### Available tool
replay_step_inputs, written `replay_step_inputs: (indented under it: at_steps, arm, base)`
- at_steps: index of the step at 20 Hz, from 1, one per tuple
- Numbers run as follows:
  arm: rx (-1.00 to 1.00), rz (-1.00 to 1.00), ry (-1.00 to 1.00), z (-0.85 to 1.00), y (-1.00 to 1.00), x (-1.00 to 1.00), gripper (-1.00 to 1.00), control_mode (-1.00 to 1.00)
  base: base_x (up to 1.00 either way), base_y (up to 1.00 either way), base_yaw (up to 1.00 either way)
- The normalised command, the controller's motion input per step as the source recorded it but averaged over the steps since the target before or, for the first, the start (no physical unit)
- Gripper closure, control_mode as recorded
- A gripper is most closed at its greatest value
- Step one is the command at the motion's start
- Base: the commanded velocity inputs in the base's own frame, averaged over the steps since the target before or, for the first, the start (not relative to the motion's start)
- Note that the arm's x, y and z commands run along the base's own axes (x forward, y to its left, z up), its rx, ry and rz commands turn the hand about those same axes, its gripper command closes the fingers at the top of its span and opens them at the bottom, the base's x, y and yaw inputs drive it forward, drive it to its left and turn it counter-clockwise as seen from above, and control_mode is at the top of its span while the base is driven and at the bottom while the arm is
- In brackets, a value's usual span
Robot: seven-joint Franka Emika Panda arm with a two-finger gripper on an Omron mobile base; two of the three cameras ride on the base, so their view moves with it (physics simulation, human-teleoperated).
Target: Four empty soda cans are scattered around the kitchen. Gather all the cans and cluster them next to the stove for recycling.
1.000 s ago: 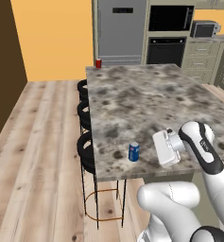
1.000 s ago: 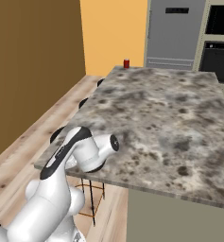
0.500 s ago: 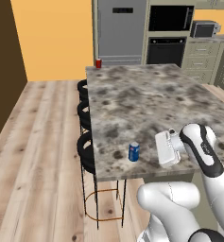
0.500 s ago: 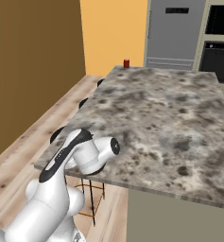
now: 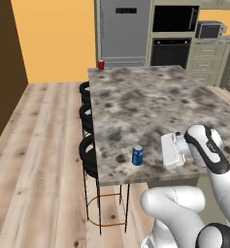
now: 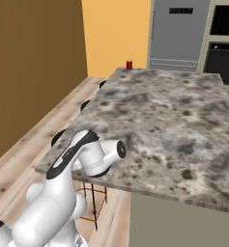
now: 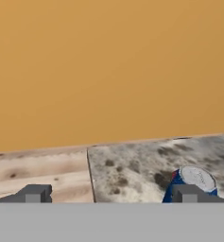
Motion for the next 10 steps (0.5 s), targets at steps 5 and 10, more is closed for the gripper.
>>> replay_step_inputs:
  at_steps: [5,10]
  arm:
    - [0.01,0.00,0.00,-0.05,-0.07,0.28,-1.00,-1.00]
    - [0.02,0.00,0.00,-0.10,0.00,0.35,-1.00,-1.00]
  base:
    - [0.00,0.00,0.00]
    - [0.00,0.00,0.00]
